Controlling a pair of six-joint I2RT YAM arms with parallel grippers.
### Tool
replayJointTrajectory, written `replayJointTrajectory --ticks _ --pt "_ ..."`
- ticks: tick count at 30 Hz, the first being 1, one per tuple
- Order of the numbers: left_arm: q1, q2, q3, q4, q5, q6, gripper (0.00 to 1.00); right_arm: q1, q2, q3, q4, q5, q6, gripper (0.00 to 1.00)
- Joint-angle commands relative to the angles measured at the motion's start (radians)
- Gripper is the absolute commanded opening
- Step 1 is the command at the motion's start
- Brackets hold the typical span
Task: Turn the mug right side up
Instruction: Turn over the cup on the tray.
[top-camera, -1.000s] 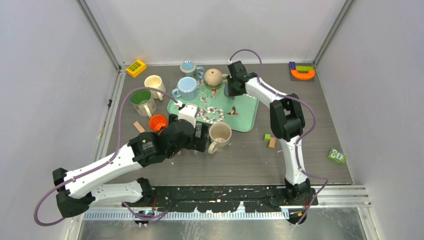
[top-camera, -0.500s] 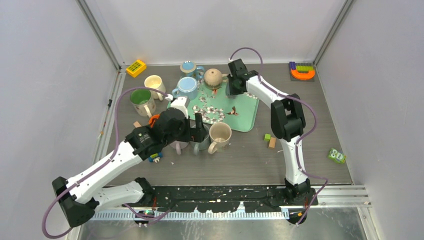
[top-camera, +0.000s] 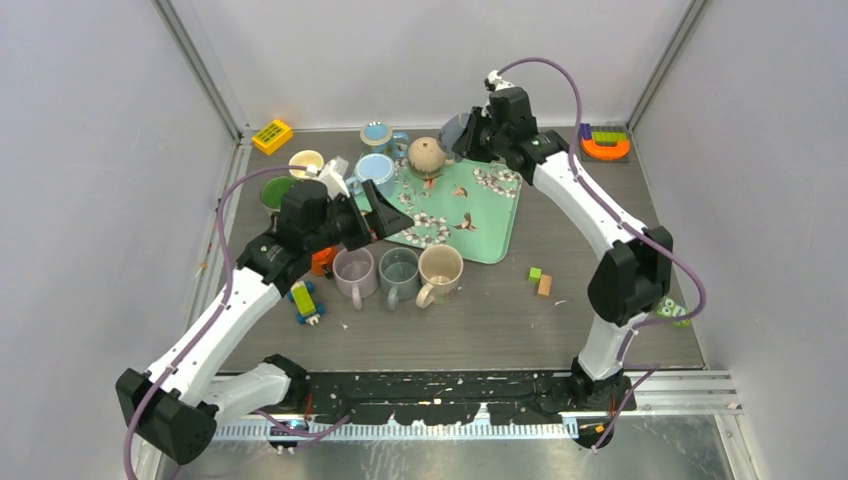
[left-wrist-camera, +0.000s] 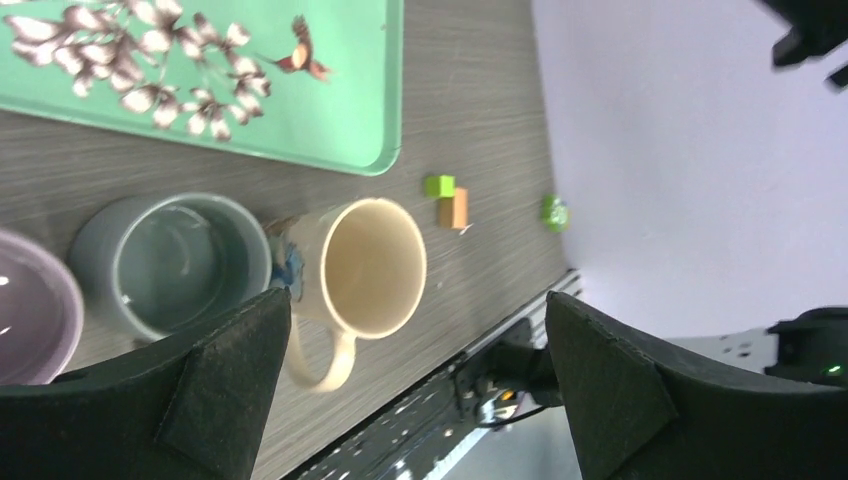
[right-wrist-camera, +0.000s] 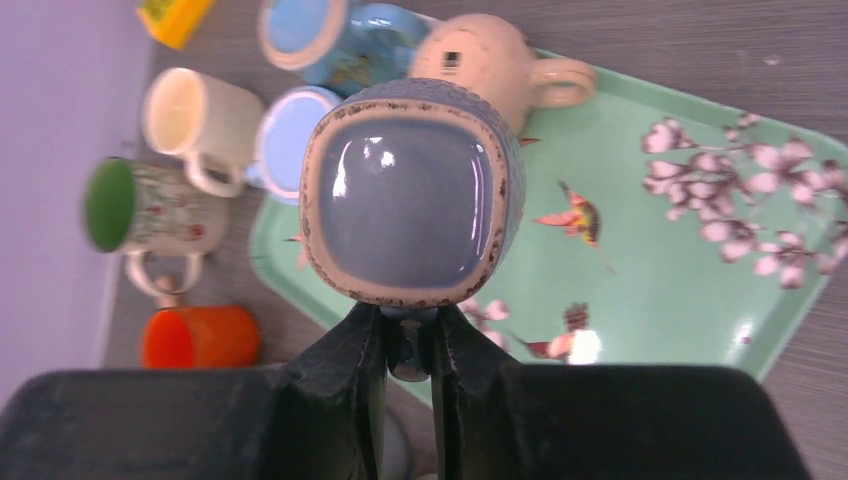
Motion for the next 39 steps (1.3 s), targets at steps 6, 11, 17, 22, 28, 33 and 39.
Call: replayJointTrajectory --ticks 6,11,17,22,28,33,39 --pt "0.116 0.067 -0.059 0.392 0.283 -0.249 1.0 0.005 -0.221 -0.21 0.368 -0.236 0.383 0.01" --pt "0.134 0.125 -0.132 0.633 0.324 -0.427 0.98 0.021 -0.281 -0.363 0.604 -0.3 0.597 0.01" --pt "0.141 0.182 -0.177 0.825 0.314 -0.582 0.88 0.065 -0.309 -0.494 0.829 -0.342 0.782 0.01" --pt "0.149 0.212 -0.197 0.912 0.309 -0.656 0.76 0.091 -0.312 -0.559 0.975 -0.363 0.883 0.01" --pt "0.161 0.237 -0.212 0.989 0.318 -0.72 0.65 0.096 -0.303 -0.617 1.117 -0.38 0.994 0.01" --pt "0.168 0.259 -0.213 1.032 0.323 -0.756 0.56 0.098 -0.3 -0.658 1.219 -0.381 1.062 0.01" --pt "0.17 0.276 -0.2 1.044 0.327 -0.761 0.46 0.1 -0.301 -0.675 1.255 -0.394 1.091 0.01"
